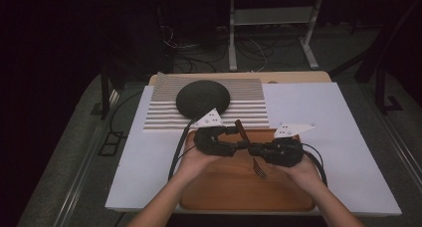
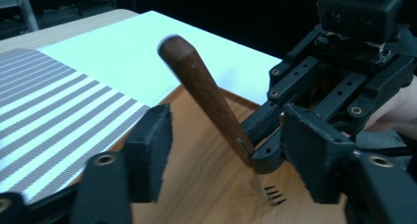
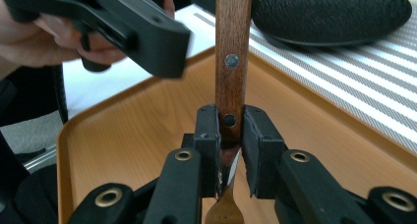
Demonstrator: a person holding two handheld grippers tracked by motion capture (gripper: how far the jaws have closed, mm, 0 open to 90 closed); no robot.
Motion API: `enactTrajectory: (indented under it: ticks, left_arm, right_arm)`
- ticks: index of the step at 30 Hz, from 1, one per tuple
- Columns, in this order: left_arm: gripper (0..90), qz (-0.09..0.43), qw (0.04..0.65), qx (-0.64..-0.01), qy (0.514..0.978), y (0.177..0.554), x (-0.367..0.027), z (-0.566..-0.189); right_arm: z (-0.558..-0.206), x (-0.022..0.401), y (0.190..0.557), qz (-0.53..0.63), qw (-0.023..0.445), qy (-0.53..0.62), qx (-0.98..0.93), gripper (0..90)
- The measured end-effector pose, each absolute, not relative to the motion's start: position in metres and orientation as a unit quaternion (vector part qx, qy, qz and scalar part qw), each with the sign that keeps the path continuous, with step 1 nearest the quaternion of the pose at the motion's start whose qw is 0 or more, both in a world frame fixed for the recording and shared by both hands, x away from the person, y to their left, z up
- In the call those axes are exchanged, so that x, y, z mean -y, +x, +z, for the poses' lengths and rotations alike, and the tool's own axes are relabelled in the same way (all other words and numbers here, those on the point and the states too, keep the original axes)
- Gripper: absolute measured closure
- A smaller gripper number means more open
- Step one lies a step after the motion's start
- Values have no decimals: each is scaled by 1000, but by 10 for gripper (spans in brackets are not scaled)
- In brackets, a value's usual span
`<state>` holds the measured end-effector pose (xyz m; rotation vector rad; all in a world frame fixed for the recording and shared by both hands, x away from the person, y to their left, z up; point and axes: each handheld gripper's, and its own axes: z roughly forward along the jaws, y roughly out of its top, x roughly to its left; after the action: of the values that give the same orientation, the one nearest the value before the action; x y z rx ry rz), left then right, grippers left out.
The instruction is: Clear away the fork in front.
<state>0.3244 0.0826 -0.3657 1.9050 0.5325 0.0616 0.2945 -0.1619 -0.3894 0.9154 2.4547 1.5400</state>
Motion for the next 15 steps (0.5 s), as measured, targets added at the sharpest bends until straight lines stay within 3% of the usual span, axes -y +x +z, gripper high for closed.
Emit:
enactTrajectory:
  ticks: [1, 6, 15]
  left_arm:
    - [456, 17, 550, -230, 803, 325, -82, -366]
    - [601, 17, 553, -230, 800, 324, -81, -367]
    - [728, 2, 563, -238, 792, 326, -82, -368]
  right_arm:
    - [-389, 160, 294, 508, 52, 298, -807, 765]
    - [-389, 155, 294, 509, 53, 294, -807, 765]
    - [-386, 151, 293, 512, 60, 289, -807, 765]
